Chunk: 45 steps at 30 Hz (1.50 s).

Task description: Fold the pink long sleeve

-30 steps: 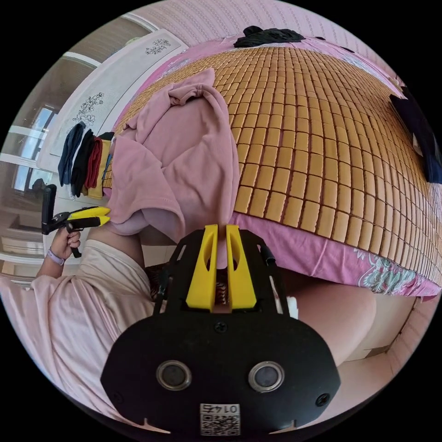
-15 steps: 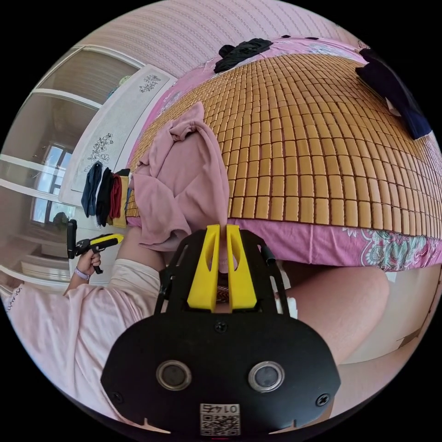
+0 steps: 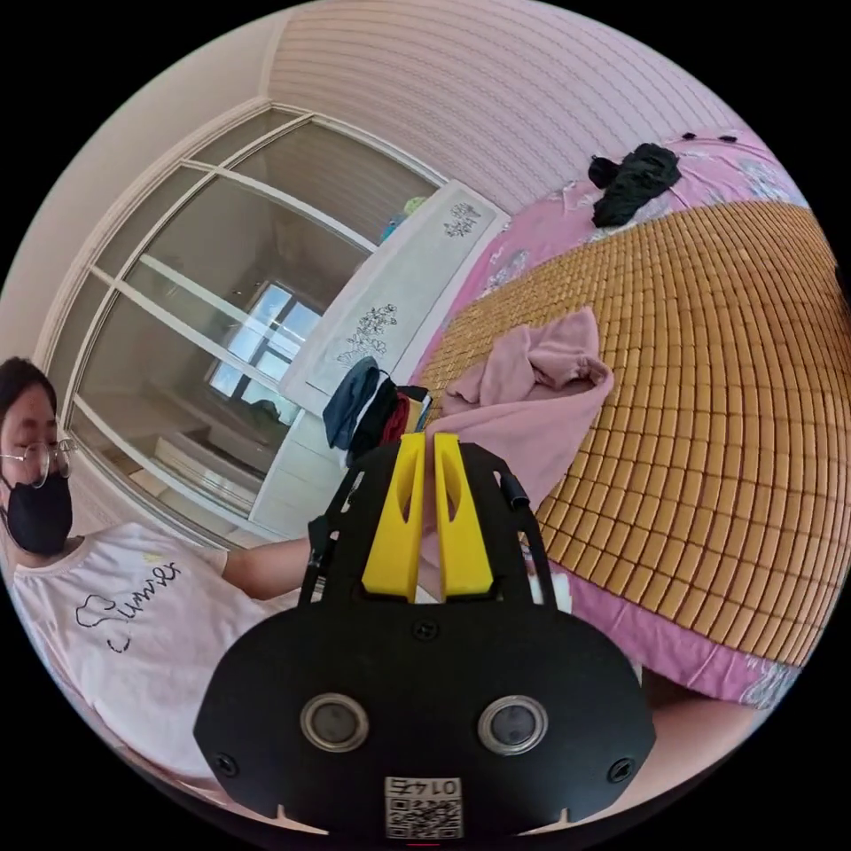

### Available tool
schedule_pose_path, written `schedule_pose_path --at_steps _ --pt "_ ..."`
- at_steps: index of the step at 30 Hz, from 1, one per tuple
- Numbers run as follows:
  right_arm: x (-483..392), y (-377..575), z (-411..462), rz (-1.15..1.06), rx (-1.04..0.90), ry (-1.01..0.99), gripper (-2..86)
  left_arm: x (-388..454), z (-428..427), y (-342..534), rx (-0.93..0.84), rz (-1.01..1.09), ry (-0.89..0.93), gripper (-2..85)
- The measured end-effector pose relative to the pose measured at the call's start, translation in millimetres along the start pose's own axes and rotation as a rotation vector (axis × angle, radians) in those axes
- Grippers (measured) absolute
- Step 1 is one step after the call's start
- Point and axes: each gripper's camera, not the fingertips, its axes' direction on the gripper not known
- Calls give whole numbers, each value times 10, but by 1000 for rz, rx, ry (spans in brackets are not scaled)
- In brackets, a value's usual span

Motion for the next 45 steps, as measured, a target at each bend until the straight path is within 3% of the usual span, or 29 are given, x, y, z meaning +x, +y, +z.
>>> schedule_pose_path --at_steps 4,9,11,13,15,17,20,24,30,35,36,41,45 --pt "-316 -390 -171 -171 37 136 6 19 -45 -72 -38 42 -30 39" --pt "94 -267 -877 -38 213 277 6 0 -1011 259 367 192 161 30" --pt "390 -74 -1066 101 242 284 7 -124 -1553 576 704 299 379 26" --pt "688 273 -1096 239 232 355 8 -291 -1661 747 795 302 507 25" --pt "895 522 -944 324 131 424 9 -484 -1484 812 723 196 548 25" --pt "1096 739 -748 425 9 449 11 -679 -988 872 513 2 508 25" --pt "1197 904 -516 459 -86 473 15 -655 -508 991 325 -94 497 24" --pt "1159 803 -351 424 -163 580 32 -422 -362 1128 307 -85 451 25" --pt "1051 722 -119 283 -255 699 122 -27 -434 1292 380 -59 451 29" --pt "1176 720 160 308 -428 682 59 680 -582 1378 402 57 252 29" --pt "1150 695 168 295 -426 687 43 800 -609 1380 403 78 206 29" --pt "1069 693 71 309 -366 595 20 2059 -590 1336 311 315 -416 26" --pt "1034 816 -195 397 -221 457 16 2599 -426 1354 283 400 -584 25"
